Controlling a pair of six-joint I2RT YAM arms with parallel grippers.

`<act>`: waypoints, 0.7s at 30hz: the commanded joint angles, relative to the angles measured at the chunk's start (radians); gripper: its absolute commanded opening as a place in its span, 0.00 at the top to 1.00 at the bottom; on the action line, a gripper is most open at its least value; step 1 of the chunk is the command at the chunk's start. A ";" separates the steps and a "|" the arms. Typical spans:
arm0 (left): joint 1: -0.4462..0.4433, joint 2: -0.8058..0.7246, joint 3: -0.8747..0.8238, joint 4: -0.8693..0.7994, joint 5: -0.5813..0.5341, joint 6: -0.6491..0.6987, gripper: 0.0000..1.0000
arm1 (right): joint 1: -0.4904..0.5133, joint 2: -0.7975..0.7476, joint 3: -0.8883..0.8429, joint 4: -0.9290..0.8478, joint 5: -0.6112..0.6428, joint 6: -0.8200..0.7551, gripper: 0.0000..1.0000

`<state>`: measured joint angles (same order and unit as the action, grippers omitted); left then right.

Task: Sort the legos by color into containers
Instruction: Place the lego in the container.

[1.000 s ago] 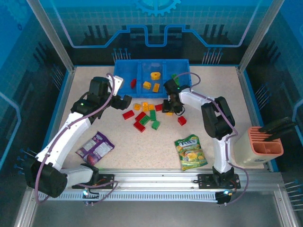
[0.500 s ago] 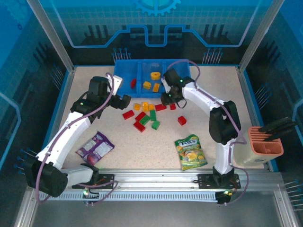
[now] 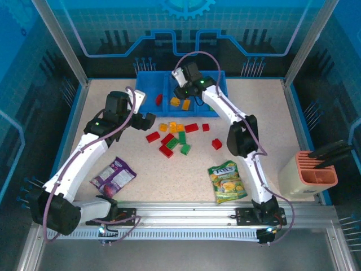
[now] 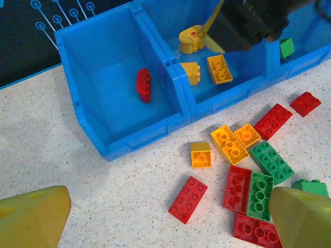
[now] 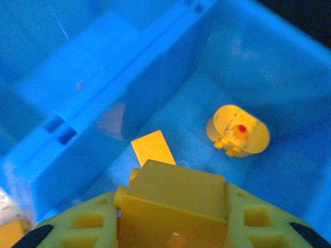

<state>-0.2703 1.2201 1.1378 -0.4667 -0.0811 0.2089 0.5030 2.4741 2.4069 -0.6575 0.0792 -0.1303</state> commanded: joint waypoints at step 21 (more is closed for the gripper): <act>0.005 0.216 -0.068 -0.017 -0.019 0.008 0.05 | 0.000 -0.083 -0.078 0.162 -0.122 -0.112 0.33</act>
<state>-0.2703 1.3705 1.0889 -0.4885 -0.1150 0.1730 0.5030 2.5015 2.3672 -0.5426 0.0013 -0.2188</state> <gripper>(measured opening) 0.960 0.674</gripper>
